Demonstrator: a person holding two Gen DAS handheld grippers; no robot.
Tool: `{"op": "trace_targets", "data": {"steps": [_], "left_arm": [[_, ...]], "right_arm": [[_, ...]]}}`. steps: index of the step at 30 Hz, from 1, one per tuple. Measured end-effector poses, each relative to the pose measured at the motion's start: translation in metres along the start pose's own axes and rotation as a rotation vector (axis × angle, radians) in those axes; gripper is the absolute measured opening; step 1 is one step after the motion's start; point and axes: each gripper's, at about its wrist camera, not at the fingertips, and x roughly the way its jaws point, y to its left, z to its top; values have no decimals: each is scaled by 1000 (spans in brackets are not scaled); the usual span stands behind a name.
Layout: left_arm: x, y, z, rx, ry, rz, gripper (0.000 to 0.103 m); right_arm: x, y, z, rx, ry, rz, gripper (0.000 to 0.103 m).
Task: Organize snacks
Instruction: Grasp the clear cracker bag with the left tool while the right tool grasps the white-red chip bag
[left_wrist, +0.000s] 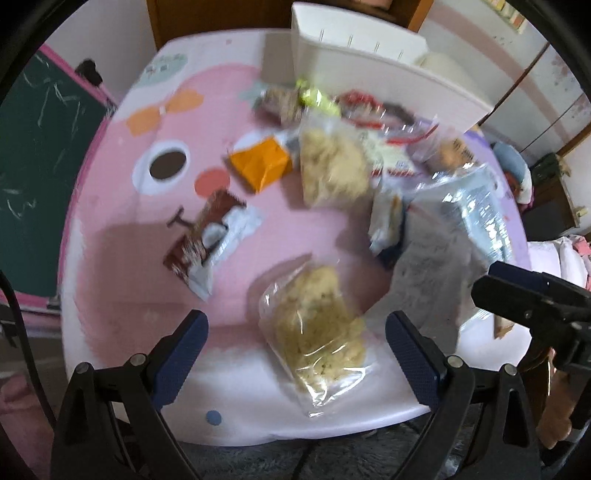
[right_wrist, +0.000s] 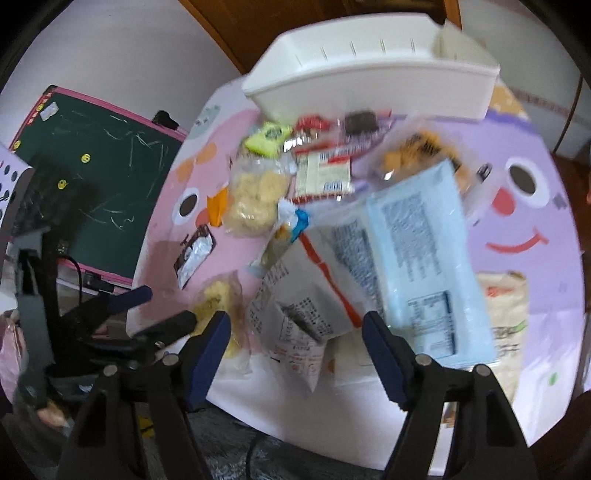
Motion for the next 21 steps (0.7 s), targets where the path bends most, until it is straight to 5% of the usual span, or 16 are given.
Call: {"op": "trace_targets", "data": {"steps": [11,18,21], "left_arm": [[32,-6,-5,9,72,-3,96],[42,-7,-5,6,115,-61,65],[43,-14,-6,18,101,-66,60]], "right_arm": [[41,19,8,-57,72,-95,73],[50,24,10,-115,88,-114,55],[46,24,8,-120,74,-120,48]]}}
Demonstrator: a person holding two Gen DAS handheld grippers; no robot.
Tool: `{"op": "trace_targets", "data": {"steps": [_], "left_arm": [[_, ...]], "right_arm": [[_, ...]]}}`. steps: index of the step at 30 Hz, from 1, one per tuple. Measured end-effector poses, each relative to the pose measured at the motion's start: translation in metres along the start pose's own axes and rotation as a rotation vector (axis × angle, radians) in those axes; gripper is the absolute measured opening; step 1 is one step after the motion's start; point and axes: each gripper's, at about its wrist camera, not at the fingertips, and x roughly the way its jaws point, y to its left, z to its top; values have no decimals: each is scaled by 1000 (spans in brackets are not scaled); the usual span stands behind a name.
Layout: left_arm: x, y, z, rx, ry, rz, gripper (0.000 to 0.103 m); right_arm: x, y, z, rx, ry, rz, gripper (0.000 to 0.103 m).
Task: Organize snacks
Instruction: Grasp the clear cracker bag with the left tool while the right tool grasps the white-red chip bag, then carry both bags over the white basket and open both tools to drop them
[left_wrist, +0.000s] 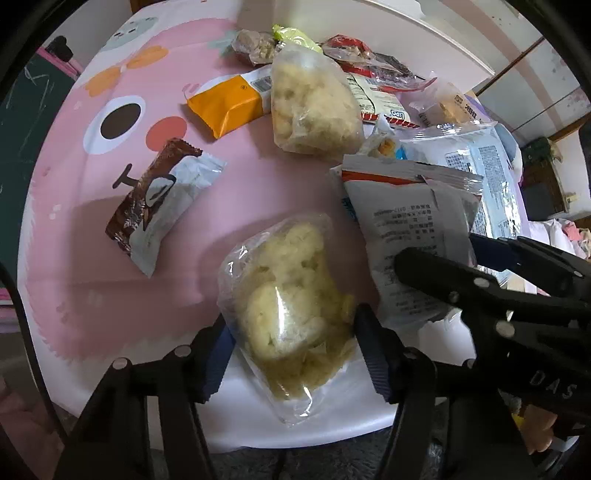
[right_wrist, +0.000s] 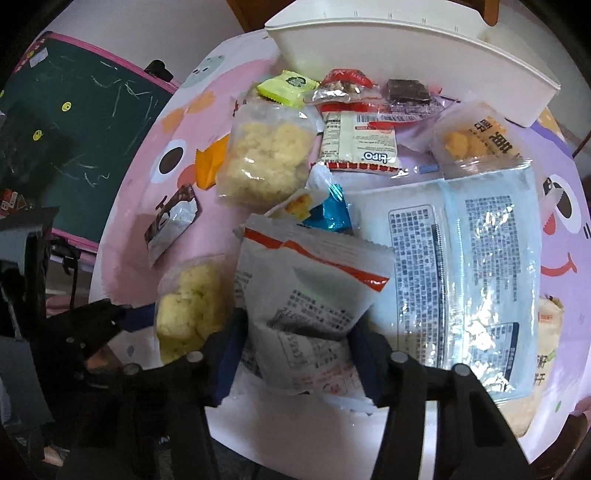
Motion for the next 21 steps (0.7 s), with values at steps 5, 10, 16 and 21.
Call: {"op": "trace_targets", "data": {"steps": [5,10,16,21], "left_arm": [[-11,-2,-4,9,-46,-9,56],[-36,-2,-4,21,-140,6,51],[-71,-13,7,87,-256,23,37],[-94,-34,11,165,-345,35,36]], "right_arm": [[-13,2,-2,-17,-65,-51,43],[-43,0,-2,-15,-184,-96,42],[-82,-4,-4,-23,-339,-148,42],[-95,-10,1,-18,-397,-168,42]]}}
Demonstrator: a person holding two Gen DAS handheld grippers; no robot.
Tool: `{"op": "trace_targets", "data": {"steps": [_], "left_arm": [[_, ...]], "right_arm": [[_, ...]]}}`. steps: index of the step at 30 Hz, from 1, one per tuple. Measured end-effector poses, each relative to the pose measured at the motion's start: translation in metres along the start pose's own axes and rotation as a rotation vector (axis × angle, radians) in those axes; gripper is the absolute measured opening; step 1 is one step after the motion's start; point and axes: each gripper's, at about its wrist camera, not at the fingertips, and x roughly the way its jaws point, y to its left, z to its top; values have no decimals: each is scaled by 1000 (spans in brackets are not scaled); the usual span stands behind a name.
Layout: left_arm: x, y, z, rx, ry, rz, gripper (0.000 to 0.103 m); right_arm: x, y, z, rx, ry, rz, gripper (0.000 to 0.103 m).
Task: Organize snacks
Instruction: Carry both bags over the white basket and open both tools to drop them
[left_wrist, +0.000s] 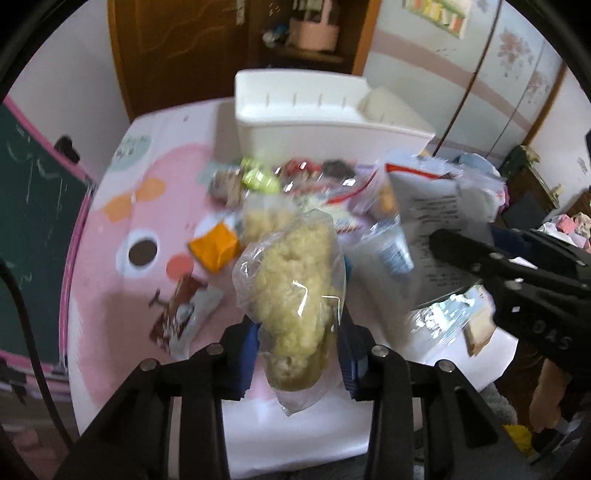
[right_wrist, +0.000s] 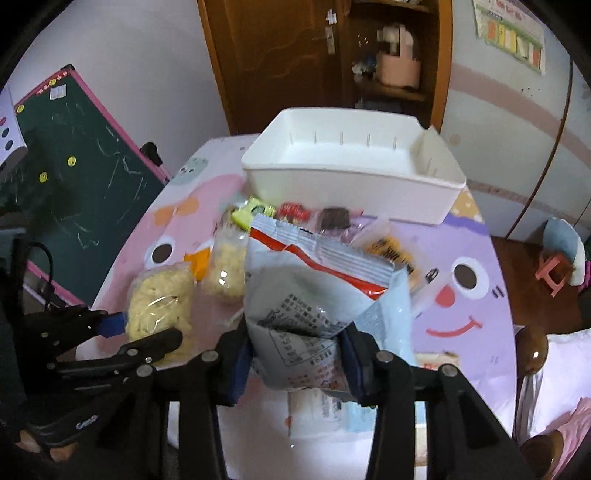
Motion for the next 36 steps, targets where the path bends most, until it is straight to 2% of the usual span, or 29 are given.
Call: {"op": "trace_targets", "data": {"steps": [6,11,16,18,23,26,29,36], "left_arm": [[-22,-11,23,20,-67,0,35],[-46,-19,62,61,-149,9,35],[-70,-28,128,117,-253,39,35],[-76,-31,154,130,-285,62,35],[-79,-32,238,130,-334,107,35],[-69,-29,278,114,-341,124,35],[-43,-24,305,86,-295,107,35],[40,-18,323,63,-196,104,38]], "right_arm": [[-4,-11,10,10,-47,-28,42],[-14,-27,33,10,-89,-55,42],[-35,-45,90,-8,-186,-108,42],[-48,-53,125,-6,-244,-129,42],[-60,-71,203,34,-303,-155,42],[-49,-80,233,69,-300,-163,43],[-17,-89,255,108,-241,-148,43],[69,-94,255,104,-72,-169,45]]}}
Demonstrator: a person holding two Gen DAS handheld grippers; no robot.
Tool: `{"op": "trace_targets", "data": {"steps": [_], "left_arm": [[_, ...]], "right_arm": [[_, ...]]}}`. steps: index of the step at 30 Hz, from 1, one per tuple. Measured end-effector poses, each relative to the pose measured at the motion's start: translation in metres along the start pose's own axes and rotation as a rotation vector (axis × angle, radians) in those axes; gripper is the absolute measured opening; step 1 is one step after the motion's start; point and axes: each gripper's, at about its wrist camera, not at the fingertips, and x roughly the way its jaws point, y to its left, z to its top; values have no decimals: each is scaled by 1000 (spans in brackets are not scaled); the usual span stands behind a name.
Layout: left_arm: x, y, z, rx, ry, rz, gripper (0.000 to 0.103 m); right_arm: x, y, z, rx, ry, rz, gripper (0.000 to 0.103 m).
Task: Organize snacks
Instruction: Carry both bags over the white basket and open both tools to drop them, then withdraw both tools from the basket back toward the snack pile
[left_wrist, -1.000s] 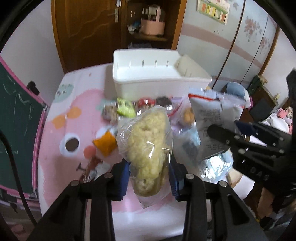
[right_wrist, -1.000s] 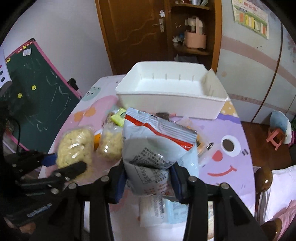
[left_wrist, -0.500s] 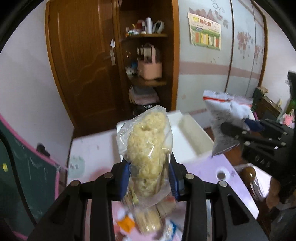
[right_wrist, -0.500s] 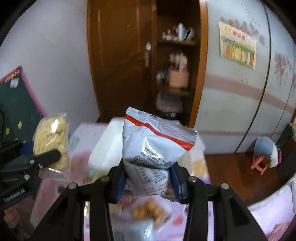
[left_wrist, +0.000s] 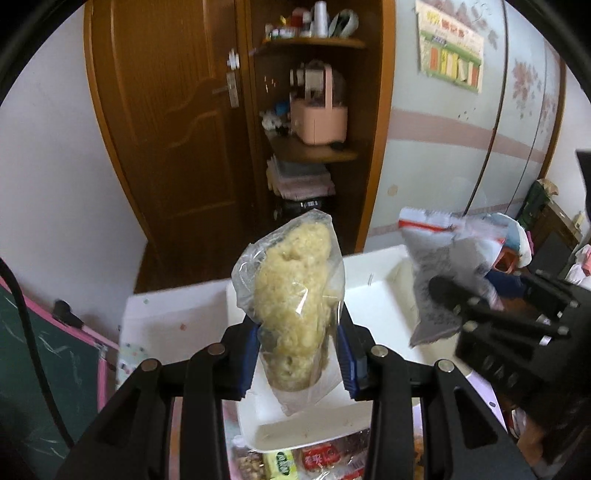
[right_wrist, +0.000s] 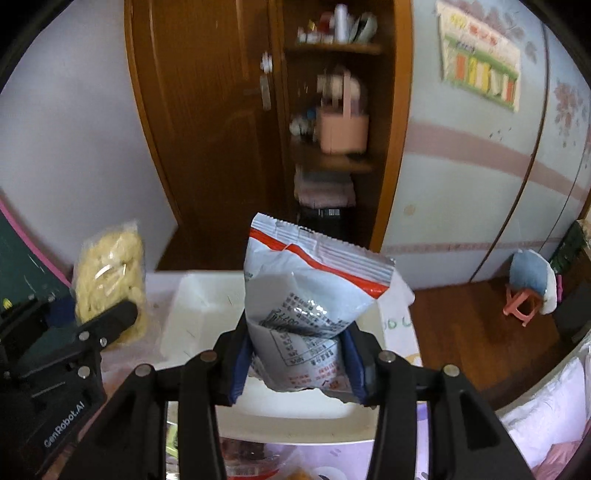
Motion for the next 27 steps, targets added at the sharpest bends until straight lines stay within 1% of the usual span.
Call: {"op": "trace_targets", "data": {"steps": [1,2,3,4,5,7,9,12,14,16,17,18,19,24,27], "left_arm": [[14,2,-2,-10,26,-5,41],[23,3,-2,-12,44,-9,58],[32,5,-4,-14,61,-6,80],[36,7,-6,-17,61,1,87],[38,10,-9,-24,47,12,91],[40,11,-15,-14,38,14,91],[42,14,-19,-1,48,21,91],[38,15,-22,-6,54,27,91],[30,17,-26,-14,52,19,91],[23,18,-28,-22,49,12,91],[19,17,-28,-27,47,9,91],[15,17,-29,-32,43,8,91],[10,18,-30,-36,39,8,91],[-20,20,-33,-32,10,13,91],[-43,23,-35,-24,-10,28,91]], "right_arm": [[12,0,-4,0,23,-4,45],[18,-1,-5,1,38,-8,46],[27,-1,-8,5,61,-12,47],[33,-3,-12,9,80,-15,48],[35,-3,-12,11,88,-16,49],[39,-6,-15,9,102,-31,49],[40,-8,-17,13,101,-38,50],[39,-7,-15,18,103,-20,50],[37,-9,-13,38,92,23,52],[33,-13,-10,66,72,47,63],[33,-14,-8,70,59,40,81],[27,-13,-8,66,35,27,92],[23,-12,-7,58,21,18,94],[-4,-13,-9,47,5,14,94],[-30,-12,-14,32,-3,-4,94]]}}
